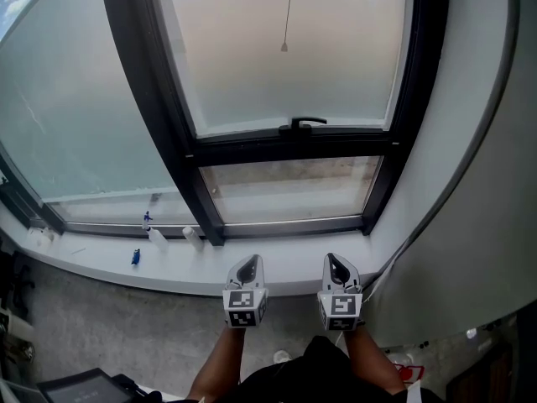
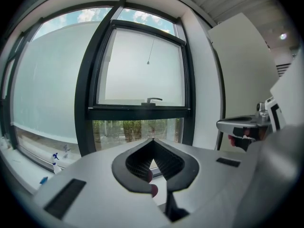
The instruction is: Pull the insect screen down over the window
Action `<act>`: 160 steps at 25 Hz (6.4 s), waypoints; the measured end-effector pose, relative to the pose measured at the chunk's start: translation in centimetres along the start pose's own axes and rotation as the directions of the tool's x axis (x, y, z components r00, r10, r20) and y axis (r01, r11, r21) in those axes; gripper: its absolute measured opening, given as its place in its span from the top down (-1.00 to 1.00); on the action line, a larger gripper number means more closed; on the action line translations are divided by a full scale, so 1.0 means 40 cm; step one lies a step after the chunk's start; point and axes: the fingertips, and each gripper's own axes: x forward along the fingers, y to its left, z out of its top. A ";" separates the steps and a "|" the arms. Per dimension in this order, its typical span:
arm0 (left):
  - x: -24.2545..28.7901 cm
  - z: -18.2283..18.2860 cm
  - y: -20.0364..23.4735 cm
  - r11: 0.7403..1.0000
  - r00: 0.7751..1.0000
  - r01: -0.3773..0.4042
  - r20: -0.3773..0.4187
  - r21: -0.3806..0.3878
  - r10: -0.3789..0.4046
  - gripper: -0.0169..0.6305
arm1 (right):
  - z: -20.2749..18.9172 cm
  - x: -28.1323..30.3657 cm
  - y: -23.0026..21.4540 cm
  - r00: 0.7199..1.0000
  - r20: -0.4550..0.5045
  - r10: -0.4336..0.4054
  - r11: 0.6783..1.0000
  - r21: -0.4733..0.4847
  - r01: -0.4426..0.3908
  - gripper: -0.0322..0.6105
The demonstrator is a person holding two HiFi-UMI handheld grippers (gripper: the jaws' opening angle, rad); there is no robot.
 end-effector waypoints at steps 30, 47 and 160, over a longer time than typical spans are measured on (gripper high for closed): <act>0.483 0.157 0.017 0.996 0.999 -0.042 0.005 0.074 0.041 0.94 | 0.023 0.473 -0.262 0.997 0.018 0.069 0.997 -0.025 -0.069 0.89; 0.643 0.223 0.042 0.996 0.997 -0.065 0.038 0.065 0.063 0.94 | 0.070 0.596 -0.353 0.996 0.068 0.055 0.998 -0.015 -0.054 0.89; 0.506 2.088 0.308 -0.165 0.636 -0.693 0.703 0.701 0.318 0.20 | 1.889 0.813 -0.574 0.794 0.581 -0.182 -0.054 -0.812 0.581 0.21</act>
